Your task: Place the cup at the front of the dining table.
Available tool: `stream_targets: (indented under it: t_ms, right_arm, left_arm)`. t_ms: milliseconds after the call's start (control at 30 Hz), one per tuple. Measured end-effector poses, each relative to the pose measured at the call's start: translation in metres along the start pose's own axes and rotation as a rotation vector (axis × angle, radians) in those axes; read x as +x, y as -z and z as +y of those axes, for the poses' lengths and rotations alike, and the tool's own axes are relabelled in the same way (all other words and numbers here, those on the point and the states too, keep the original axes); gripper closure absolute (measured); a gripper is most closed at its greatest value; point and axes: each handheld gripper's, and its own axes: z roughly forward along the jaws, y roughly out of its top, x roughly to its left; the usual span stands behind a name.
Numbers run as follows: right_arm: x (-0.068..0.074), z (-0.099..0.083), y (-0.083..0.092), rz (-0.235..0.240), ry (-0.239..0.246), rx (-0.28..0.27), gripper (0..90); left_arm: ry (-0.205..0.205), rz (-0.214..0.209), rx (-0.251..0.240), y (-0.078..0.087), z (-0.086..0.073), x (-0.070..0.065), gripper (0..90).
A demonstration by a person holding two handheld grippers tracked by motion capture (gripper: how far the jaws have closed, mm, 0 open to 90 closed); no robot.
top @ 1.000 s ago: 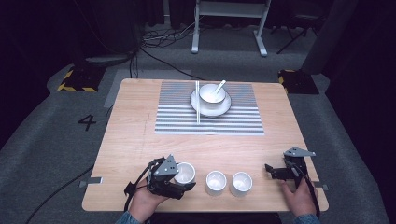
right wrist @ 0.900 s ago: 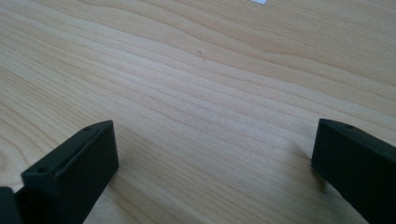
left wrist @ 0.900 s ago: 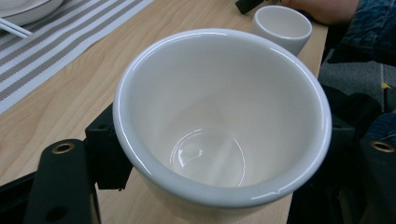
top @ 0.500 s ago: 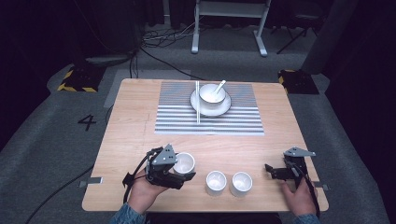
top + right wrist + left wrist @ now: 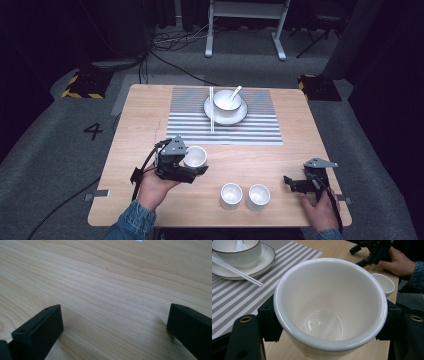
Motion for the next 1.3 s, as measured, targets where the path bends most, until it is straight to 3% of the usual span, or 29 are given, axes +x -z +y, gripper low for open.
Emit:
stream_targets:
  t_ms: [500, 833, 1067, 1300]
  right_arm:
    - [0.0, 0.0, 0.0, 0.001, -0.001, 0.0, 0.6]
    - [0.0, 0.0, 0.0, 0.0, 0.0, 0.0, 0.6]
    - [0.0, 0.0, 0.0, 0.0, 0.001, -0.001, 0.6]
    - [0.0, 0.0, 0.0, 0.001, 0.001, -0.001, 0.6]
  left_arm:
    - [0.011, 0.056, -0.022, 0.0, 0.024, 0.042, 26.5]
    - [-0.01, 0.107, -0.01, -0.009, 0.041, 0.07, 26.6]
    - [0.039, 0.081, -0.026, -0.019, 0.052, 0.09, 26.6]
    - [0.049, 0.112, -0.036, -0.031, 0.061, 0.105, 26.6]
